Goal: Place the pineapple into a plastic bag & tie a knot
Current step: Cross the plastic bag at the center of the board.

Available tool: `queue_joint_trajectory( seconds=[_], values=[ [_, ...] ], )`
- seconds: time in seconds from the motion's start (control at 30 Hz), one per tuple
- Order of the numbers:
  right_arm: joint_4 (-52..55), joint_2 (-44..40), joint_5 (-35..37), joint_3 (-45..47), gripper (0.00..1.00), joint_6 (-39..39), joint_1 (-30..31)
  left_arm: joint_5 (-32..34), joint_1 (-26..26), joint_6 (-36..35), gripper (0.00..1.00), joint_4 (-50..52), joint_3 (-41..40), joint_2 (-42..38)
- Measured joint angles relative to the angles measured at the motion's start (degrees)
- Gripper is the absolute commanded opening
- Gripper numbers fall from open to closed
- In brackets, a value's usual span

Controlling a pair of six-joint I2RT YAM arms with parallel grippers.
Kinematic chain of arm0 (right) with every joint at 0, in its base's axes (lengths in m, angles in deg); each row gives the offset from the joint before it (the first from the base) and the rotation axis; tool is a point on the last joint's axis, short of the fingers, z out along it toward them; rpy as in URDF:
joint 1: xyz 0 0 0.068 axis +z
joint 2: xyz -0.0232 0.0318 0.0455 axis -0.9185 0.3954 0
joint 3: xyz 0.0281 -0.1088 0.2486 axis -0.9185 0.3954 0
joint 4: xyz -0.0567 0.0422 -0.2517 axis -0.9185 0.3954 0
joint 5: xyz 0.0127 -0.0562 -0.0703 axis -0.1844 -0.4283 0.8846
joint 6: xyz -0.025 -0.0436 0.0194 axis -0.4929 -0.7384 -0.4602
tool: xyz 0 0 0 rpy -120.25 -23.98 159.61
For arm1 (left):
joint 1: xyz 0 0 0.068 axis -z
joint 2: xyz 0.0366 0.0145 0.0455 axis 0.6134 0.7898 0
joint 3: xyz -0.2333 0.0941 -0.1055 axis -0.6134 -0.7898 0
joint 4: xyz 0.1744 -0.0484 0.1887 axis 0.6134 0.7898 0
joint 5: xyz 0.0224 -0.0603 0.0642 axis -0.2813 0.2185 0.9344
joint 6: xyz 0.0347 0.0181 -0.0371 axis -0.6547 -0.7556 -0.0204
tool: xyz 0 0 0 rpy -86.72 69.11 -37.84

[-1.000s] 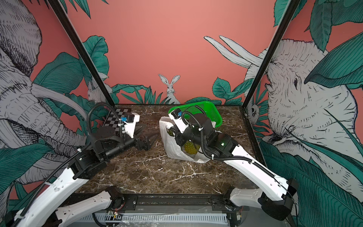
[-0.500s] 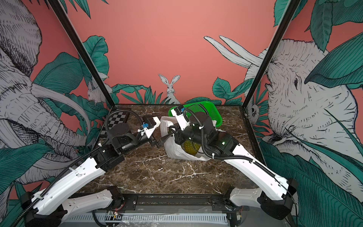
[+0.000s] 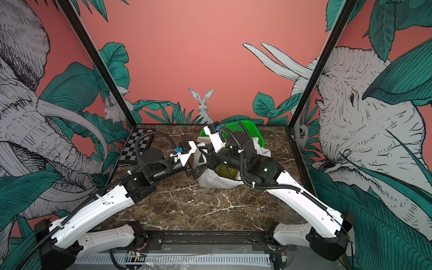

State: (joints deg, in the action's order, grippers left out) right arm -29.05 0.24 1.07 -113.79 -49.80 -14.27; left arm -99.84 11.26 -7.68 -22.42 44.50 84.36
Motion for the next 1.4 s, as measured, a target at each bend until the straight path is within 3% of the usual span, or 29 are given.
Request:
queue_joint_trajectory(
  seconds=[0.1,0.23,0.4,0.43,0.5,0.53,0.57,0.63,0.8,1.03,1.27,1.4],
  values=[
    [-0.9,0.2,0.0,0.2,0.00,0.4,0.0,0.8,0.0,1.4,0.58,-2.0,-0.6,0.8],
    [-1.5,0.2,0.0,0.2,0.00,1.0,0.0,1.4,0.3,2.0,0.38,-3.8,-1.6,0.9],
    [-1.8,0.2,0.4,1.1,0.00,1.1,0.0,1.4,0.4,2.3,0.00,-4.9,-2.1,0.9],
    [-1.8,0.2,0.5,1.3,0.02,1.1,0.0,1.5,0.4,2.1,0.00,-5.0,-2.3,0.9],
    [-1.1,0.1,0.7,1.5,0.35,1.1,0.0,1.7,0.4,2.2,0.00,-5.0,-2.5,0.9],
    [-0.6,-0.1,0.9,1.5,0.46,0.8,0.0,1.8,0.4,2.2,0.00,-4.9,-2.5,1.0],
    [0.4,-0.6,1.0,1.5,0.55,0.3,-0.2,2.1,0.4,2.3,0.00,-5.0,-2.5,1.0],
    [3.5,-2.1,1.1,1.5,0.63,-1.4,-0.8,2.8,0.4,2.6,0.00,-4.9,-2.5,1.1],
    [19.1,-9.3,3.8,-4.5,0.72,-12.9,-6.4,5.1,0.4,4.0,0.00,-4.0,-2.5,1.1],
    [33.5,-18.0,16.5,-15.4,0.81,-36.8,-7.3,7.3,0.4,5.8,0.00,-0.2,-1.3,1.7],
    [44.1,-18.2,24.0,-12.4,0.81,-50.7,-7.3,8.3,0.4,6.5,0.00,1.6,0.0,2.4],
    [44.5,-17.9,25.7,-6.3,0.71,-53.9,-7.4,8.3,0.4,6.6,0.00,1.9,0.5,2.8]
  ],
)
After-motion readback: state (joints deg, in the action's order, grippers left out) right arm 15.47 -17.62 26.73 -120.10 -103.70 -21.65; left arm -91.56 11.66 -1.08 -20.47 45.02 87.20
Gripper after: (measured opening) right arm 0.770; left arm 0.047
